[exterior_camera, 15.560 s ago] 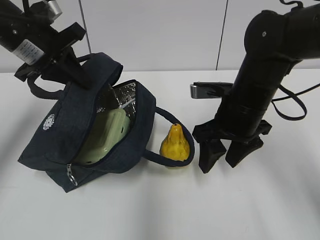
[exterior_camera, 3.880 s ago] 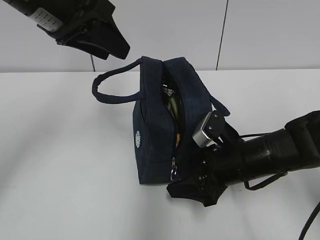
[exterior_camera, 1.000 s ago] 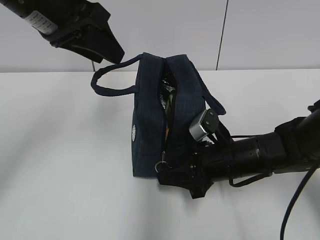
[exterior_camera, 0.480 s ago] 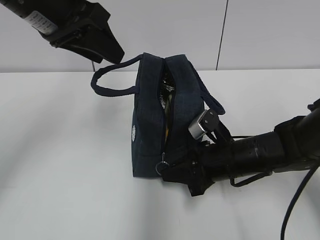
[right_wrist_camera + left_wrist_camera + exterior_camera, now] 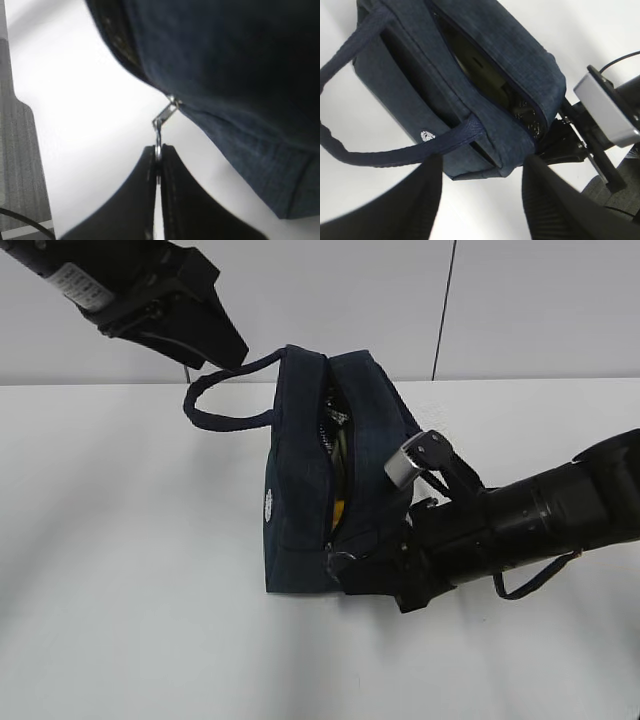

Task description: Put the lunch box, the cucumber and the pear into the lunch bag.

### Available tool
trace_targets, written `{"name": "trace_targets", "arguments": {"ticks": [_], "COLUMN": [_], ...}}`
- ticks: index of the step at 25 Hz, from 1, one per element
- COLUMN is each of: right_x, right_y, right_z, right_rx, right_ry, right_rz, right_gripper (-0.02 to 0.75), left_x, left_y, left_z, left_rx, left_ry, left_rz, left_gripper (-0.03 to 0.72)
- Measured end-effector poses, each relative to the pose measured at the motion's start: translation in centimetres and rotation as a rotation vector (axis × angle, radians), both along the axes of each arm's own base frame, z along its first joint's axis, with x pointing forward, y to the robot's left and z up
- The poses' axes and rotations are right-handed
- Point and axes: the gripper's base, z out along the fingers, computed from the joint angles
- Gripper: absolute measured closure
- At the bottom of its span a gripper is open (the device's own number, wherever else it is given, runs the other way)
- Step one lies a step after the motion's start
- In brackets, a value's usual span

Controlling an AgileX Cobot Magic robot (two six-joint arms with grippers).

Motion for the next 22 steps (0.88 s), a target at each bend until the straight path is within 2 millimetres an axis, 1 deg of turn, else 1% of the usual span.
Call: {"name": "trace_targets", "arguments": {"ticks": [5, 11, 14, 16, 22], "right_x": [-0.5, -0.6, -0.6, -0.4, 1.0], "right_y": [-0.3, -0.7, -0.8, -0.8, -0.4], "right_z": [1.8, 4.4, 5.3, 5.9, 8.0], "right_rx": [-0.02, -0.039, -0.042, -0.037, -0.011], "right_ry": [-0.007, -0.105, -0.14, -0.162, -0.224], "right_rz": [-0.009, -0.048, -0.054, -0.053, -0.065], "right_gripper": [0.754, 0.754, 0.754, 0.754, 0.754], "left_x": [-0.1, -0.4, -0.4, -0.4, -0.4], "left_y": [0.0, 0.1, 0.0, 0.0, 0.0], "left_z": [0.0, -0.2, -0.2, -0.2, -0.2], "left_rx": [0.003, 0.015, 0.014, 0.014, 0.011], "left_ry": [0.008, 0.038, 0.041, 0.041, 0.042], "left_rz": [-0.004, -0.021, -0.021, -0.021, -0.02], "left_gripper": [0.318, 0.318, 0.318, 0.318, 0.318]}}
